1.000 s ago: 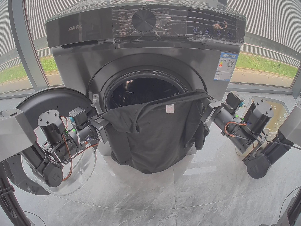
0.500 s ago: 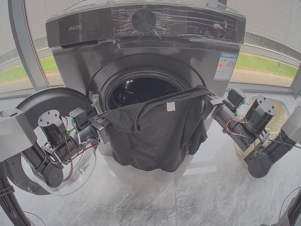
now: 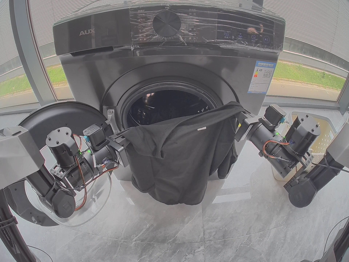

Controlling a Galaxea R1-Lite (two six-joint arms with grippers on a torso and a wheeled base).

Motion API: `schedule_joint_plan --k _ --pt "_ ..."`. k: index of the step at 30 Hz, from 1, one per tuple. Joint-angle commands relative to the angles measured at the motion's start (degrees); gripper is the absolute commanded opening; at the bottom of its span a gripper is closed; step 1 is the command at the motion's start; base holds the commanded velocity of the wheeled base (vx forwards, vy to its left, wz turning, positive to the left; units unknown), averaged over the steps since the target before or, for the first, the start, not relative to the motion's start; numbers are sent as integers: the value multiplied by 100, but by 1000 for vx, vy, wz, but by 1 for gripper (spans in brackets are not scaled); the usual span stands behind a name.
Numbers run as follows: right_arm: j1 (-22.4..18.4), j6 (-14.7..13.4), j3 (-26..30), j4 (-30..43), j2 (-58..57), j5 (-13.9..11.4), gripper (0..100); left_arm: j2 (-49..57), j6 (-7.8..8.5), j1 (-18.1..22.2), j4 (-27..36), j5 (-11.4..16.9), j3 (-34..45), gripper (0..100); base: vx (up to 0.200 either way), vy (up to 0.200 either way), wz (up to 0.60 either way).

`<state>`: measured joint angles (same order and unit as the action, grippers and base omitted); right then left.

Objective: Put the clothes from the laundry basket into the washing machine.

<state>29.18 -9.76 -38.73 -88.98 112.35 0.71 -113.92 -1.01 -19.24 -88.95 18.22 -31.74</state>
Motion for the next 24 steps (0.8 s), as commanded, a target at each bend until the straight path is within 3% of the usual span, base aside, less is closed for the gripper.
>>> schedule_joint_plan --k 1,19,20,24 --pt "-36 1 76 -49 -46 -9 0 10 -39 -1 -43 -12 -60 0 0 0 0" --pt "26 10 296 -49 -90 -9 0 -60 -57 -36 -34 -12 -16 0 0 0 0" --pt "26 10 296 -49 -90 -9 0 -60 -57 -36 -34 -3 10 100 0 0 0" --pt "26 10 296 -49 -82 -9 0 -78 -57 -45 -34 -3 46 100 0 0 0"
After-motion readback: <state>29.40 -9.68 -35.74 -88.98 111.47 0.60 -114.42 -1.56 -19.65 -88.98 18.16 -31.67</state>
